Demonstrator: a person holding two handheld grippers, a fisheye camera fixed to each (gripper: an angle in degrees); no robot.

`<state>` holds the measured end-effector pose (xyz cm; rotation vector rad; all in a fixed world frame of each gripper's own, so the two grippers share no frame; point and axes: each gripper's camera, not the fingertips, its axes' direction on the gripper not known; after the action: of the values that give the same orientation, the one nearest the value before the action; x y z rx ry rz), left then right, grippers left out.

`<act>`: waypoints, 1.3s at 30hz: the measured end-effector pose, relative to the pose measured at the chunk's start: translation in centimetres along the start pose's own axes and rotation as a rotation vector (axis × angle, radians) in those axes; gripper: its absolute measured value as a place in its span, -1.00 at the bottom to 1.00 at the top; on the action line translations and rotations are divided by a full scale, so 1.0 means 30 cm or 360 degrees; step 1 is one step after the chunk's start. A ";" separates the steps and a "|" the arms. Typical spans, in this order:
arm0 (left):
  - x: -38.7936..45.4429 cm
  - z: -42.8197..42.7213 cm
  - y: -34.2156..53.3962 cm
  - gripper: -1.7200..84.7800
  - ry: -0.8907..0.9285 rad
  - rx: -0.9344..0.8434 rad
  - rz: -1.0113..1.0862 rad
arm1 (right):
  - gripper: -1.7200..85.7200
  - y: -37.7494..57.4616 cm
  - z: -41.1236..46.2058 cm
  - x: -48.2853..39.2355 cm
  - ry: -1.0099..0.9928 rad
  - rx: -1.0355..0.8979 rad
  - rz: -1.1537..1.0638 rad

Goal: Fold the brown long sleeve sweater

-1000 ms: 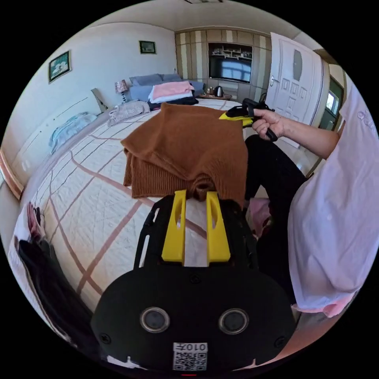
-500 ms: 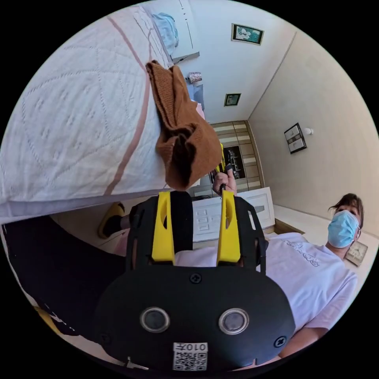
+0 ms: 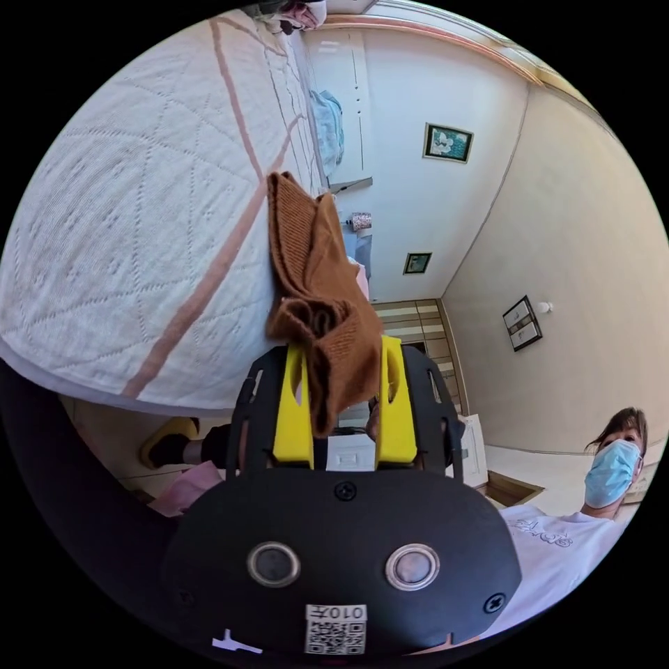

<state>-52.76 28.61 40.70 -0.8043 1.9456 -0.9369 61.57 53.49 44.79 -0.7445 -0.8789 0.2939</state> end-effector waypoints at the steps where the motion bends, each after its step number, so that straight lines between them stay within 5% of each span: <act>1: 0.024 0.003 -0.007 -0.67 -0.0040 -0.0009 0.0013 | -0.78 0.012 -0.003 0.014 0.0021 -0.0007 0.0013; 21: 0.350 0.006 0.154 -0.71 -0.0296 -0.0105 0.0178 | -0.79 0.086 0.083 0.144 0.0059 -0.0172 -0.0018; 31: 0.919 -0.108 0.197 -0.71 -0.0338 -0.0151 0.0830 | -0.80 0.138 0.167 -0.341 0.0200 -0.0248 -0.0629; 39: 1.164 -0.367 0.397 -0.71 -0.0148 -0.0090 0.0859 | -0.79 0.284 0.288 -0.506 0.0046 -0.0346 -0.0776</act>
<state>-80.81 10.53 21.50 -0.3115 1.9663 -0.5116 45.93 55.72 33.48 -0.7066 -1.0440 -0.2476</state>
